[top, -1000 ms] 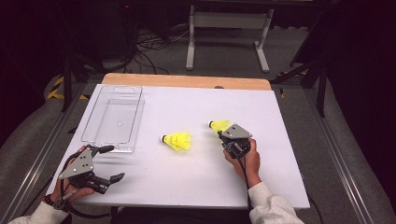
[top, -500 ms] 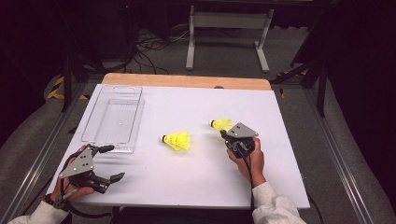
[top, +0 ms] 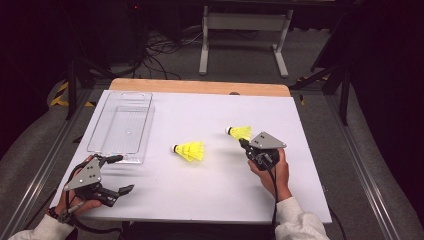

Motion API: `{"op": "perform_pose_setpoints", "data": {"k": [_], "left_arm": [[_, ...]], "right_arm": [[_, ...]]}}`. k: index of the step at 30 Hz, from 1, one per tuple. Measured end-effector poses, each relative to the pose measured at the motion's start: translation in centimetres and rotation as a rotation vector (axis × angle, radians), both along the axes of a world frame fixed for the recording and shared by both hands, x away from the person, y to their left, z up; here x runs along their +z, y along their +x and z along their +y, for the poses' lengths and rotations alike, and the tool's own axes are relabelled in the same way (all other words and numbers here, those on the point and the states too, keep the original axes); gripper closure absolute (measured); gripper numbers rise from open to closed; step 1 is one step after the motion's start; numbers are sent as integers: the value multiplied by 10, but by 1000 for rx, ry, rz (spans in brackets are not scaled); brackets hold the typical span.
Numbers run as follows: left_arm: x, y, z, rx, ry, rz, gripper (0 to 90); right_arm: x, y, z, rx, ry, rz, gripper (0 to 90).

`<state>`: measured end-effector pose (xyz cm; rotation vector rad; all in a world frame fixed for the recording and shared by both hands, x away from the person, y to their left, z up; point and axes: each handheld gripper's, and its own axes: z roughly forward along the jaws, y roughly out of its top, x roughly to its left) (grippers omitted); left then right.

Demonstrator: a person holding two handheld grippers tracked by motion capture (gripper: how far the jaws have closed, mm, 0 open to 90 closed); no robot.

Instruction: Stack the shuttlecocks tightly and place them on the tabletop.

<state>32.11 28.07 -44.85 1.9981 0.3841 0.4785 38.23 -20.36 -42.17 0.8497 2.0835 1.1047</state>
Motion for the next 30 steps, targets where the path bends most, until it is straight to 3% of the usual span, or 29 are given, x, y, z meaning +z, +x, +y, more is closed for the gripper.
{"op": "perform_pose_setpoints", "data": {"k": [7, 19, 30], "left_arm": [[0, 0, 0, -2, -1, 2, 55], [0, 0, 0, -4, -2, 1, 55], [0, 0, 0, -6, -5, 3, 55]], "right_arm": [[6, -9, 1, 82, -2, -12, 900], [7, -18, 11, 182, -23, 9, 900], [2, -21, 23, 242, -41, 33, 900]]}}
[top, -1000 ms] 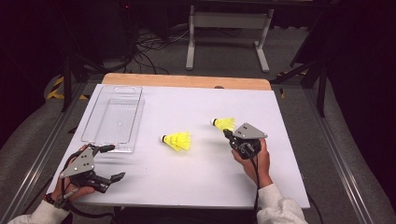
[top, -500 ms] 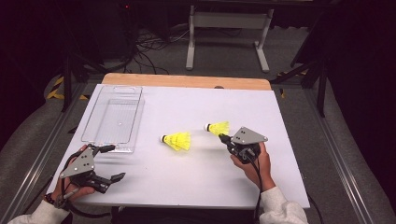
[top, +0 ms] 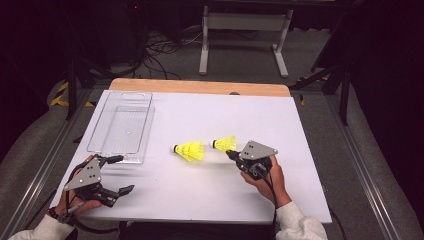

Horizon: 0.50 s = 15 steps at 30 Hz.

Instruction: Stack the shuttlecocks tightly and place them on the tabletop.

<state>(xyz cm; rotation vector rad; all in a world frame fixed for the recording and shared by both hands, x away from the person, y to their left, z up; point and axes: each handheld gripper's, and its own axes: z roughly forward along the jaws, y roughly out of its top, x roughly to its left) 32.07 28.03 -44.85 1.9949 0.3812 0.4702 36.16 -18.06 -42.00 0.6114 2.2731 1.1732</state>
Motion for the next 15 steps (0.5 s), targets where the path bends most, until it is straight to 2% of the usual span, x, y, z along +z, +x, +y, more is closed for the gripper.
{"op": "perform_pose_setpoints", "data": {"k": [15], "left_arm": [[0, 0, -1, -2, 3, 2, 55]], "right_arm": [[-13, 3, 17, 50, -39, 38, 900]]}}
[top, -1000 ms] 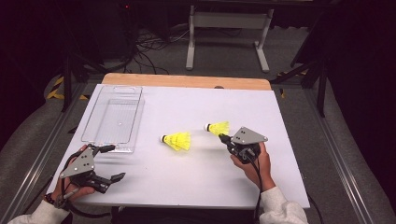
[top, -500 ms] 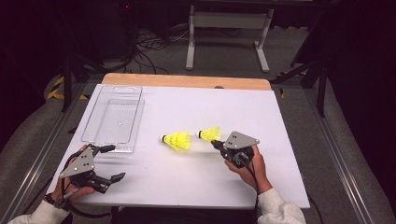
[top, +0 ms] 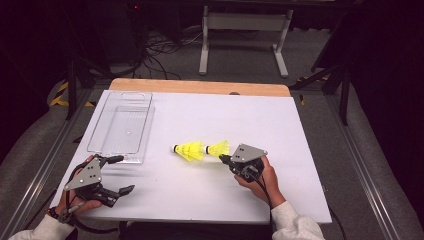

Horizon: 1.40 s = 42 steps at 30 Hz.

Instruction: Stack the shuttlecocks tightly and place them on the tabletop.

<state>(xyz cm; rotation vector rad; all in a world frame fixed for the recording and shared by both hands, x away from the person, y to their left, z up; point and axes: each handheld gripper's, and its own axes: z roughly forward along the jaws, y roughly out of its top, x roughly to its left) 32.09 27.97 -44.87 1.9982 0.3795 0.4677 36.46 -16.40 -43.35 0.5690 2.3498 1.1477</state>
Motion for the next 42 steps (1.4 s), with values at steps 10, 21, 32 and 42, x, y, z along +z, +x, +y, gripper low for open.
{"op": "perform_pose_setpoints", "data": {"k": [10, 21, 32, 42], "left_arm": [[0, 0, 0, -3, 3, 2, 55], [-1, 0, -1, -5, 5, 2, 55], [-2, 1, -2, -7, 14, 8, 56], [-2, 1, -3, -8, 15, 10, 56]], "right_arm": [[-9, 6, 13, 22, -20, 8, 900], [-15, 12, 22, 20, -8, 17, 900], [-24, 19, 37, 38, -13, 30, 900], [-29, 21, 47, 56, -11, 30, 893]]}}
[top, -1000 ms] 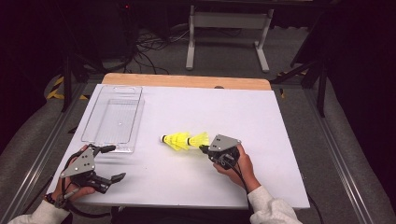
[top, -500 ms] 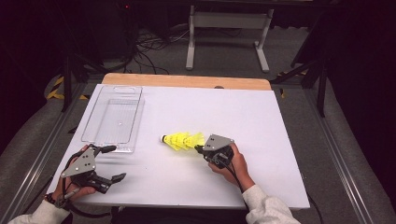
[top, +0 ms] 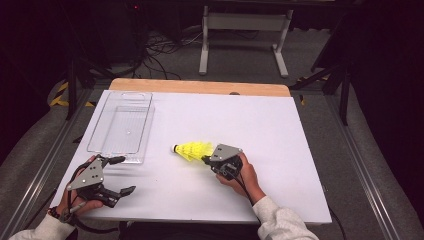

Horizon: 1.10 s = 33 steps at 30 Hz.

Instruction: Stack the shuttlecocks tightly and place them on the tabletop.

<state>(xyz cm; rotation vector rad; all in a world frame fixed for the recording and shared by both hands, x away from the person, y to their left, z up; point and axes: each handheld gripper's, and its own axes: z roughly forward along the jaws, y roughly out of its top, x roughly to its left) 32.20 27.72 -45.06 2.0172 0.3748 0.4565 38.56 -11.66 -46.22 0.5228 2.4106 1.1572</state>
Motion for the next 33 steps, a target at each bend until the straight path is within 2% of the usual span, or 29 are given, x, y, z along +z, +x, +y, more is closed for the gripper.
{"op": "perform_pose_setpoints", "data": {"k": [13, 21, 29, 33], "left_arm": [[0, 0, 0, 1, 2, 0, 57], [0, -1, 1, 1, 0, -2, 57], [1, -1, 1, -1, 1, -4, 57], [1, -1, 1, 2, -2, -3, 57]], "right_arm": [[-9, 3, 6, 17, -36, 25, 836], [-12, 4, 6, 15, -56, 52, 733], [-10, 2, 3, -11, -49, 54, 583], [-8, 1, 1, -18, -37, 59, 540]]}}
